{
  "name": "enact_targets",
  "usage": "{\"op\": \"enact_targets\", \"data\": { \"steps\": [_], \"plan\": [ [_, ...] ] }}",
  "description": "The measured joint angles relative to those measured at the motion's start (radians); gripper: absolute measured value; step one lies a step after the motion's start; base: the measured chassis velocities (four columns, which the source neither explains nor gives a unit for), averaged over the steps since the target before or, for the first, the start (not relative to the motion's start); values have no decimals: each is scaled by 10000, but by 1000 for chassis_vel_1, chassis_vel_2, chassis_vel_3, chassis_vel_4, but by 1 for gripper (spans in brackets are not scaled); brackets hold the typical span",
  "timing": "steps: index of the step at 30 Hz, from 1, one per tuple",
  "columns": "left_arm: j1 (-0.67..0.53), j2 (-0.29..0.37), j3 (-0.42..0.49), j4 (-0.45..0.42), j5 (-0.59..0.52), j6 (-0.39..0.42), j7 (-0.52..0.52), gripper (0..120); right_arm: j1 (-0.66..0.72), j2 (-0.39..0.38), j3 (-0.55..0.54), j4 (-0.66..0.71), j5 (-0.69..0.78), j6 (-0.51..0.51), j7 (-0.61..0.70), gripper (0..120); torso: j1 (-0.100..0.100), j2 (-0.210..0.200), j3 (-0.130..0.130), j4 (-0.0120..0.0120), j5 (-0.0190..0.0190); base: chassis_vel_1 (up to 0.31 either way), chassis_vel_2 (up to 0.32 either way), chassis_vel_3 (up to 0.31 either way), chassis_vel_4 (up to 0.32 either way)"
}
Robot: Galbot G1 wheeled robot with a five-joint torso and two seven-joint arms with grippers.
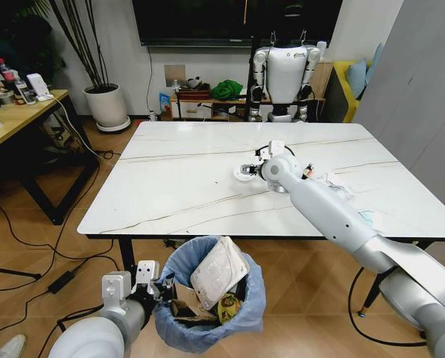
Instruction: Pick up the trash bin and place the trash from the table into it.
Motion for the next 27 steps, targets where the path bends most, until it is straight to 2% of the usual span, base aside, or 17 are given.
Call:
{"op": "enact_targets", "data": {
  "steps": [3, 5, 8, 9, 10, 12, 18, 21, 22, 24, 27],
  "plan": [
    [-1, -13, -4, 0, 1, 0, 8, 0, 14, 66, 0, -196, -102, 3, -7, 88, 0, 0, 0, -1, -1, 0, 0, 0, 0],
    [-20, -28, -2, 3, 1, 0, 26, 0, -3, 56, 0, -295, -210, 11, -23, 80, 0, 0, 0, -4, -1, 0, 0, 0, 0],
    [-50, -30, 7, 25, 1, 0, 41, 0, -51, 17, 2, -313, -265, 17, -31, 75, 0, 0, 0, -6, 0, 0, 0, 0, 0],
    [-74, -32, 14, 48, 1, 0, 51, 0, -73, -6, 6, -314, -279, 21, -34, 69, 0, 0, 0, -6, 0, 0, 0, 0, 0],
    [-74, -32, 14, 48, 1, 0, 51, 0, -73, -6, 6, -314, -279, 21, -34, 69, 0, 0, 0, -6, 0, 0, 0, 0, 0],
    [-101, -25, 18, 69, 1, 0, 70, 0, -103, -6, 14, -342, -300, 28, -41, 62, 0, 0, 0, -5, 0, 0, 0, 0, 0],
    [-110, -13, -23, 87, 1, 0, 104, 0, -127, 60, 5, -386, -378, 39, -74, 55, 0, 0, 0, -5, 0, 0, 0, 0, 0],
    [-117, -36, -27, 95, 0, 0, 118, 0, -129, 127, -37, -396, -411, 46, -73, 41, 0, 1, 0, -3, -1, 0, 0, 0, 0],
    [-117, -36, -27, 95, 0, 0, 118, 0, -129, 127, -37, -396, -411, 46, -73, 41, 0, 1, 0, -3, -1, 0, 0, 0, 0],
    [-117, -58, -28, 98, 0, 0, 120, 0, -146, 137, -54, -401, -444, 52, -67, 30, 0, 1, -1, -3, -1, 0, 0, 0, 0],
    [-116, -67, -27, 98, 0, 0, 122, 0, -164, 126, -64, -400, -478, 57, -63, 24, -1, 1, -1, -3, -1, 0, 0, 0, 0]
  ]
}}
